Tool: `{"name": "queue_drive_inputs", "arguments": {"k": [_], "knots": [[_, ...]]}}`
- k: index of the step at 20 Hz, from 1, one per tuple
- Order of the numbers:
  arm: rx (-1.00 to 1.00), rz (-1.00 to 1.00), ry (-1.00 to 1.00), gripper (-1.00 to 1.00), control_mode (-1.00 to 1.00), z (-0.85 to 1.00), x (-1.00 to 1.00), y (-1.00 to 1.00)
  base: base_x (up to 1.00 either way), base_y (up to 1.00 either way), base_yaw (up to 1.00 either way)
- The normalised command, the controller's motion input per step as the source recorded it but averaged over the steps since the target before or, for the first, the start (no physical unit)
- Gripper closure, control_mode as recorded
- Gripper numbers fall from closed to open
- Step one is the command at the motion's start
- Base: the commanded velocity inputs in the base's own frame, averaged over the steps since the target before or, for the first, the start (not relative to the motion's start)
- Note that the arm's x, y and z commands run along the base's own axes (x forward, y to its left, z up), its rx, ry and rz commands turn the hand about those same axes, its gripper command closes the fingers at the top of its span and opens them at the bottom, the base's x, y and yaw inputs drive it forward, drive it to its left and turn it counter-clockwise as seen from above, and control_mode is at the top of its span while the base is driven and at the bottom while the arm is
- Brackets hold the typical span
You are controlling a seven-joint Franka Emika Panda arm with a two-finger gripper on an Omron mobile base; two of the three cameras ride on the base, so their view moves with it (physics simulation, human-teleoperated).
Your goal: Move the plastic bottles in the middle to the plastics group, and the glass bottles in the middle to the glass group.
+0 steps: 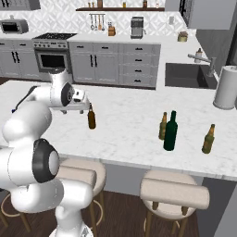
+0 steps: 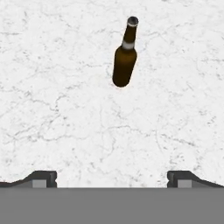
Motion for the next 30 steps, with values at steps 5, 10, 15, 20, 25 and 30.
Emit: {"name": "queue_drive_inputs", "arguments": {"k": [5, 10, 15, 20, 25, 30], "knots": [[0.00, -0.20, -0.06, -1.00, -1.00, 0.00, 0.42, 0.00, 0.00, 0.00, 0.00], [0.01, -0.05, 0.00, -1.00, -1.00, 0.00, 0.68, 0.00, 0.00, 0.00, 0.00], [0.02, 0.01, 0.01, -1.00, -1.00, 0.00, 0.68, 0.00, 0.00, 0.00, 0.00], [0.00, 0.06, 0.08, -1.00, -1.00, -0.18, 0.44, 0.00, 0.00, 0.00, 0.00], [0.00, 0.06, 0.06, -1.00, -1.00, -0.23, 0.25, 0.00, 0.00, 0.00, 0.00], [0.00, 0.03, 0.01, -1.00, -1.00, -0.32, 0.32, -0.03, 0.00, 0.00, 0.00]]}}
